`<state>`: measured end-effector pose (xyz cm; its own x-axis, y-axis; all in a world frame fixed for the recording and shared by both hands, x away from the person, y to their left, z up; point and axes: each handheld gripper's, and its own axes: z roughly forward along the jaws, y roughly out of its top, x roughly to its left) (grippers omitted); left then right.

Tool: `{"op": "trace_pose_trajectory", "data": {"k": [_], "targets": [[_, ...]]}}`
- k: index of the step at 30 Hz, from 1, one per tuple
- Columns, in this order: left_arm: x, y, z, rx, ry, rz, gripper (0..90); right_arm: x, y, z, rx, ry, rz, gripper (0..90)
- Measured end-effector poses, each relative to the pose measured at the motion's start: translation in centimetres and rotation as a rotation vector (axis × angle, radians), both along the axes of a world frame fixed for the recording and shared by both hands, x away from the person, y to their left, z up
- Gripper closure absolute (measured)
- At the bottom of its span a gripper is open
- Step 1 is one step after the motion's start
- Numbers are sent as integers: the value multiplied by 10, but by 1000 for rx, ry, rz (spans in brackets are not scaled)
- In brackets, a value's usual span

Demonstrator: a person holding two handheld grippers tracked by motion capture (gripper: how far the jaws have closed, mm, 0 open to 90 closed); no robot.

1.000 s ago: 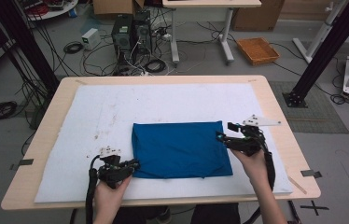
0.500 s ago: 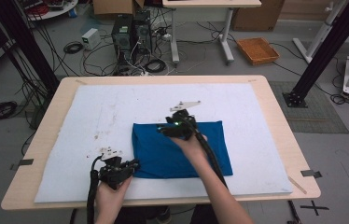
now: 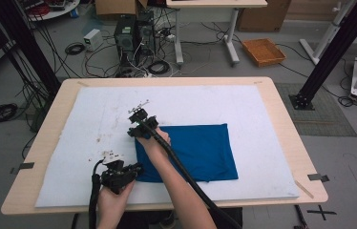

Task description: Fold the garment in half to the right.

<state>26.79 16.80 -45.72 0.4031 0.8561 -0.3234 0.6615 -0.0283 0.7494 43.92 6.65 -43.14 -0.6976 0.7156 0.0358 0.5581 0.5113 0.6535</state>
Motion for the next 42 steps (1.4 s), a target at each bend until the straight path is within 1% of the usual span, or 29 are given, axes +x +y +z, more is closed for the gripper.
{"op": "trace_pose_trajectory", "data": {"k": [2,3,4,5,6,7,8,11,13,14,16,17,18,20,22,24,25,28,29,32,34,36,37,39,42], "targets": [[0,0,0,4,-2,-2,821,0,9,-4,-71,-17,6,608],[0,0,0,1,-1,-1,821,-1,11,-5,-91,-42,9,636],[0,0,0,1,-2,-1,821,-1,12,-4,-98,-51,17,689],[0,0,0,3,-3,-3,821,-1,12,-4,-112,-62,20,776],[-1,0,0,6,-5,-3,821,-1,12,-3,-132,-80,22,827],[-1,-1,0,5,-10,1,821,-1,11,-1,-125,-83,29,861],[-1,-1,0,9,-14,-1,822,-1,9,1,-117,-85,32,875],[-2,0,0,12,-21,-6,825,-3,3,11,-77,-114,39,884],[-2,0,1,16,-28,-10,827,-4,-3,19,-34,-120,53,886],[-3,0,3,7,-31,-11,828,-4,-7,24,-14,-127,58,887],[-4,-1,11,-1,-53,-25,829,-5,-16,34,37,-123,63,887],[-5,-2,14,0,-62,-29,829,-4,-25,40,63,-126,70,887],[-6,-4,19,-13,-76,-36,829,-4,-30,44,86,-118,66,887],[-7,-11,30,-25,-94,-68,829,-2,-48,55,131,-112,69,887],[-8,-23,38,-44,-102,-106,829,-1,-68,65,176,-107,67,887],[-7,-39,45,-62,-119,-142,829,0,-90,73,206,-97,67,888],[-6,-48,48,-78,-118,-162,829,0,-102,77,209,-98,66,888],[-2,-78,53,-91,-131,-211,830,-1,-136,84,218,-107,45,892],[1,-88,53,-92,-128,-229,830,0,-147,85,222,-113,37,892],[7,-118,52,-102,-126,-268,831,1,-179,85,232,-105,14,892],[10,-136,50,-107,-120,-288,831,2,-199,82,223,-98,-5,892],[15,-152,46,-113,-108,-303,830,4,-217,79,215,-94,-22,893],[17,-159,44,-119,-98,-309,831,5,-225,77,211,-85,-32,892],[22,-174,41,-127,-84,-318,831,7,-241,73,185,-84,-42,892],[28,-195,35,-119,-65,-335,831,10,-261,67,155,-87,-56,892]]}}
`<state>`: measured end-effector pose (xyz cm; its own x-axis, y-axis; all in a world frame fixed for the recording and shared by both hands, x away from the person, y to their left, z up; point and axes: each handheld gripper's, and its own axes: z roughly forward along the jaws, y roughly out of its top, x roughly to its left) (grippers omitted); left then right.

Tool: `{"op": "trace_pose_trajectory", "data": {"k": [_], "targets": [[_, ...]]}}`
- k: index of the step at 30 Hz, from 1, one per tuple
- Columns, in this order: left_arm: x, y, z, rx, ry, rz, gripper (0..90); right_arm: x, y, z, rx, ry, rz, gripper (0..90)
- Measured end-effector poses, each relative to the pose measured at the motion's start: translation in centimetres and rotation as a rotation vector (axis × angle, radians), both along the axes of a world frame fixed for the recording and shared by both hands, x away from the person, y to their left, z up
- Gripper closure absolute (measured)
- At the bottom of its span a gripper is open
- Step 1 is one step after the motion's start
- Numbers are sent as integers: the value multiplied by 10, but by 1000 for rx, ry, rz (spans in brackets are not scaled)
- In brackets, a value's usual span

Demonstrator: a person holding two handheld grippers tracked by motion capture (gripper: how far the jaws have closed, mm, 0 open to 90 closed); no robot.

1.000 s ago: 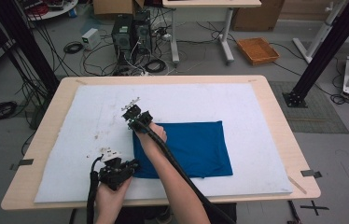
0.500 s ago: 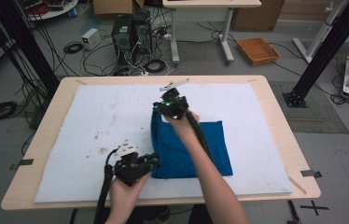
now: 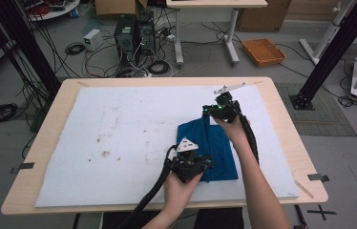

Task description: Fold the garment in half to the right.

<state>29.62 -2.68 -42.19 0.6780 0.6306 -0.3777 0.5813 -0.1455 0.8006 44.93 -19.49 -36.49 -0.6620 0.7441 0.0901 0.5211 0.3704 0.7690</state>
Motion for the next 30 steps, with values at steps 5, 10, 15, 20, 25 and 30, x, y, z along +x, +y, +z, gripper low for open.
{"op": "trace_pose_trajectory", "data": {"k": [5,10,15,20,25,30], "targets": [[10,-28,-11,13,24,-14,831,5,-19,-10,-104,10,-39,892],[14,-42,-16,3,34,-15,826,7,-23,-16,-199,1,-88,891],[13,-44,-17,-58,22,-66,598,6,-26,-17,-256,-5,-178,756],[4,-24,-5,-60,-51,-82,479,-5,-36,-5,-213,4,-252,668],[-1,19,10,-32,-119,-62,460,-28,-43,-11,-150,1,-221,668],[-8,68,16,23,-146,-26,457,-23,-46,-35,-68,86,-258,668]]}}
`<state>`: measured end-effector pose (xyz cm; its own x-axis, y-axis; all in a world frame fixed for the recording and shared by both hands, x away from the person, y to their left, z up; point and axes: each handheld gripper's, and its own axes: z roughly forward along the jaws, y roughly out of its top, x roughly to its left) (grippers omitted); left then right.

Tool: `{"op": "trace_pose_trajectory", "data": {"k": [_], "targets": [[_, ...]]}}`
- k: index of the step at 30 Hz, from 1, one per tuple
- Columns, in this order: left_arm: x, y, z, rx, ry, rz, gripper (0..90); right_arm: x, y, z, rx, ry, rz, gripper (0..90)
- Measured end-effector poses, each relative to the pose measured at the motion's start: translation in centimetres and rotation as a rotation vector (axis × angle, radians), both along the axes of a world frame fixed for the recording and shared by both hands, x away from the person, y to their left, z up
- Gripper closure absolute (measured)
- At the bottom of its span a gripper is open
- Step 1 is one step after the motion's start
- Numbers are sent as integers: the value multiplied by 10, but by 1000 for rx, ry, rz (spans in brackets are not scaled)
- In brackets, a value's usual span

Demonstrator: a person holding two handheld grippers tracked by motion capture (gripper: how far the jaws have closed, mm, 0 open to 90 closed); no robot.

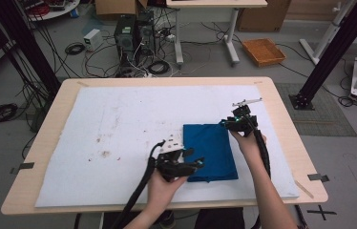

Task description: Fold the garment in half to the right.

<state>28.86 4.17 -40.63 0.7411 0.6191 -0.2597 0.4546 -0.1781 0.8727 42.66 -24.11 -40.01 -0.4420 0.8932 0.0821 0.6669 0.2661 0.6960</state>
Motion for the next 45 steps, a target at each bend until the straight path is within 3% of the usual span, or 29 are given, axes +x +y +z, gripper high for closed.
{"op": "trace_pose_trajectory", "data": {"k": [2,5,8,15,18,21,24,29,32,34,37,38,45], "targets": [[-3,18,1,25,-13,26,456,6,-1,-8,43,24,-20,676],[-6,41,0,42,-7,51,454,12,-2,-19,70,51,-27,887],[-9,60,-2,38,1,76,453,9,-5,-20,62,34,-51,899],[-16,88,-5,26,8,106,453,-1,-17,-23,38,-4,-102,870],[-17,96,-6,20,4,120,453,-7,-24,-23,38,-14,-131,720],[-17,105,-4,23,-6,137,445,-23,-32,-15,75,-48,-130,665],[-18,115,-2,21,-20,152,443,-54,-39,-9,123,-81,-97,654],[-21,132,1,22,-33,181,441,-118,-44,-14,220,-56,-20,606],[-22,143,2,10,-39,209,437,-144,-44,-25,246,-20,-7,584],[-22,148,2,8,-38,215,435,-151,-41,-33,257,11,10,595],[-23,152,3,4,-37,226,432,-155,-39,-43,214,44,28,838],[-23,153,3,6,-42,227,432,-158,-39,-44,201,34,28,865],[-23,154,2,20,-41,220,424,-165,-44,-44,140,5,7,834]]}}
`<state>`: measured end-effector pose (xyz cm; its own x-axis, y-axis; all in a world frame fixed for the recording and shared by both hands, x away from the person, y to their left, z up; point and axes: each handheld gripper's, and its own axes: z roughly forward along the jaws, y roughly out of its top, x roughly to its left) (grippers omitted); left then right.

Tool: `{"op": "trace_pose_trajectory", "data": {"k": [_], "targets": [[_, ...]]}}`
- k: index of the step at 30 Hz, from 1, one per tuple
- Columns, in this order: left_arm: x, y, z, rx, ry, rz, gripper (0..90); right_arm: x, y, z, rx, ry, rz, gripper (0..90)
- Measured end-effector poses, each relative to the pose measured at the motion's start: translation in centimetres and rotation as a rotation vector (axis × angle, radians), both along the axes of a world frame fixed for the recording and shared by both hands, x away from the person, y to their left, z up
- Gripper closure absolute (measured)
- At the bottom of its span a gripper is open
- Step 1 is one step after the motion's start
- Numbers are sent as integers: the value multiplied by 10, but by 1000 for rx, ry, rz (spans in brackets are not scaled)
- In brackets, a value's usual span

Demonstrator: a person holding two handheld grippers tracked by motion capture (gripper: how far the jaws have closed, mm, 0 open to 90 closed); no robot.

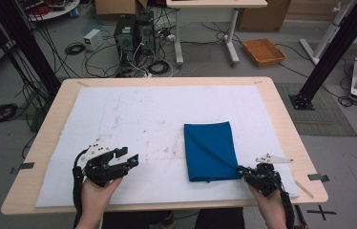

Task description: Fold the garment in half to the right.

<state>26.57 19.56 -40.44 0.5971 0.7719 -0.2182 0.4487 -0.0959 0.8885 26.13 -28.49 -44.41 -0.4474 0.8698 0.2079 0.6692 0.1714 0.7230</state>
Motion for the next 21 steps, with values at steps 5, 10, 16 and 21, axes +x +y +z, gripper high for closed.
{"op": "trace_pose_trajectory", "data": {"k": [5,10,16,21], "targets": [[2,3,2,13,-21,-63,366,2,-4,5,4,-40,2,603],[12,8,9,52,-58,-56,366,11,-7,29,8,-150,13,444],[26,16,22,82,-134,-52,365,32,-9,52,3,-227,18,387],[42,26,32,53,-149,-43,356,61,-9,71,14,-220,18,326]]}}
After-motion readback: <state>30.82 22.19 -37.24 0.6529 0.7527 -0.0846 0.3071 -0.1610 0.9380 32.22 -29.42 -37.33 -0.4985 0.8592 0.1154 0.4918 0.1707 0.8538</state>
